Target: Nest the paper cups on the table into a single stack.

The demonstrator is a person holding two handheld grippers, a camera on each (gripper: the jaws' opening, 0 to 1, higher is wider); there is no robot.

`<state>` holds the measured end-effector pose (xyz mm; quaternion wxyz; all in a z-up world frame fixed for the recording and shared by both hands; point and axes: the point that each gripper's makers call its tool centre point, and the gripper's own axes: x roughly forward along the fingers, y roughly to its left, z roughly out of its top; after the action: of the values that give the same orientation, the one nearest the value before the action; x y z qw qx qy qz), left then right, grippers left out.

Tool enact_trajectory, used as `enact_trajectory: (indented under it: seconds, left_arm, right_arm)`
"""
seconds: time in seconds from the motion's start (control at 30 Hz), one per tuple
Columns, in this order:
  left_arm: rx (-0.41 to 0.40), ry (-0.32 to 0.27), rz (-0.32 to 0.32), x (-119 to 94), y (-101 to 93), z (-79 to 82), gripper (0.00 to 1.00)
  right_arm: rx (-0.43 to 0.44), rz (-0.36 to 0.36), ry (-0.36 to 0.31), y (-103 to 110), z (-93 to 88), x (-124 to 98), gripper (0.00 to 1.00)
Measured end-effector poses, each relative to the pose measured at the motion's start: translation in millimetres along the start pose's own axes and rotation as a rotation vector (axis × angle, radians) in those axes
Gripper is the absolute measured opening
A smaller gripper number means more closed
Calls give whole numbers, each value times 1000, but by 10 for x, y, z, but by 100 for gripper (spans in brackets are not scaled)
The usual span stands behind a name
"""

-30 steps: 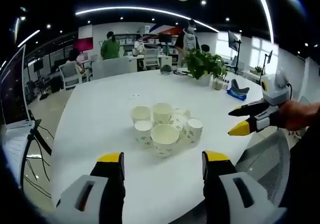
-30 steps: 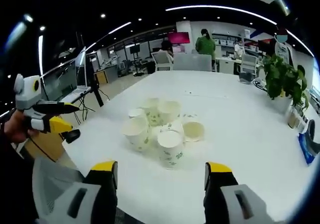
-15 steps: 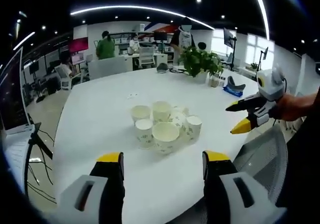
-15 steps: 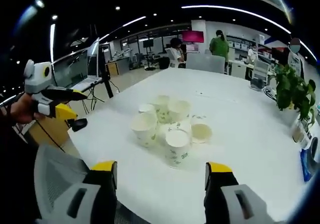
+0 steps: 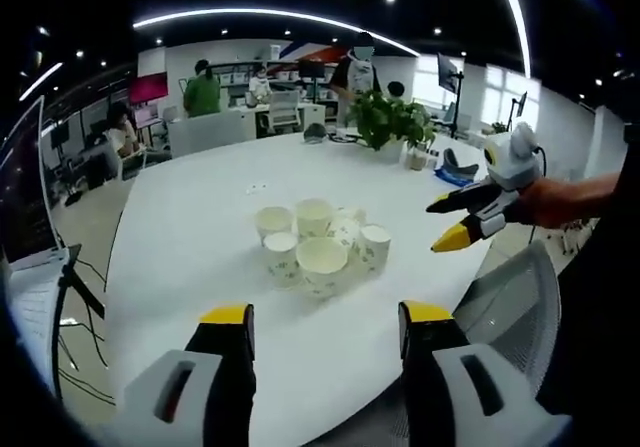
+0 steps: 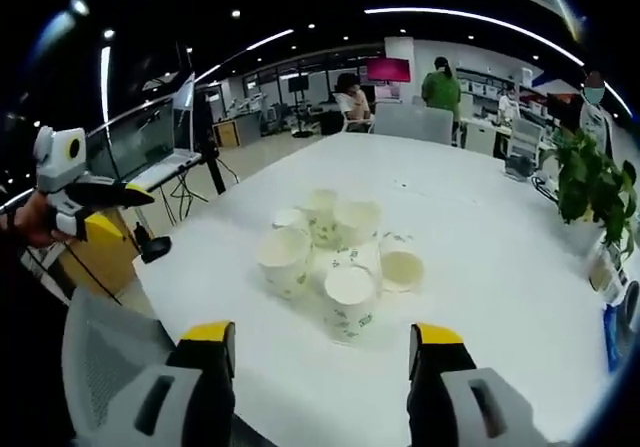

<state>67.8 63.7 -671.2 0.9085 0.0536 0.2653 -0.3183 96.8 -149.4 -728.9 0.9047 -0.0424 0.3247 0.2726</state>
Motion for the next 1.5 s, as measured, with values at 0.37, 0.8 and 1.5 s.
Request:
enact_trajectory:
  seconds: [0.37,0.8,1.5]
  left_arm:
    - [8,8,-16,-58,-70,-44,57]
    - [-4,20,-9,-129,-168,-197,62]
    - [-29,33,10,-155,-112,-292,62]
  right_arm:
    - [-30,-6,69,-142,8,559,68]
    - [17,-40,100,-270,58,1047,65]
    - [39,-48,110,-317,-43,957,38]
